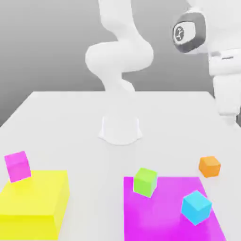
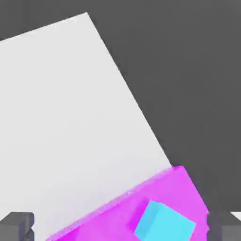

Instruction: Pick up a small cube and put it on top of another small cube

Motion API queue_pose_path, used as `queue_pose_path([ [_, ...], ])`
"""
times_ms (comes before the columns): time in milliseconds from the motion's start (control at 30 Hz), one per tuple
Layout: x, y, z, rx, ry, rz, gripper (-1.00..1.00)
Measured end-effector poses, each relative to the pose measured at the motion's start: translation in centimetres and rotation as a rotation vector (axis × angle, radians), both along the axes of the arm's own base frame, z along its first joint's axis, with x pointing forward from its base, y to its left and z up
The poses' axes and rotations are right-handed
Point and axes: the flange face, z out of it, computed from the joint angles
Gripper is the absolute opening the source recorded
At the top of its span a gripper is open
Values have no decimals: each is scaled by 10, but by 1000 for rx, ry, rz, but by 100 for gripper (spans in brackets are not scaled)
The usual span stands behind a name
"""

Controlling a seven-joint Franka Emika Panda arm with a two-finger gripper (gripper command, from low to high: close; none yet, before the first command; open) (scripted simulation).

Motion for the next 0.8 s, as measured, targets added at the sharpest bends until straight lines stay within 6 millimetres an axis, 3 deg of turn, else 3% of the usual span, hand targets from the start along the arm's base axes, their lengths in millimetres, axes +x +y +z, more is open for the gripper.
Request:
queue_pose_path([
  [100,-57,28,-62,-76,70,249,0],
  [167,-91,31,-100,-124,118,393,0],
  [233,-102,31,-124,-139,137,439,0],
  [400,-105,30,-174,-142,145,452,0],
  [433,-106,29,-181,-143,145,453,-100],
  [633,-106,29,-184,-145,145,453,-100],
  [800,-105,30,-148,-144,145,452,-100],
])
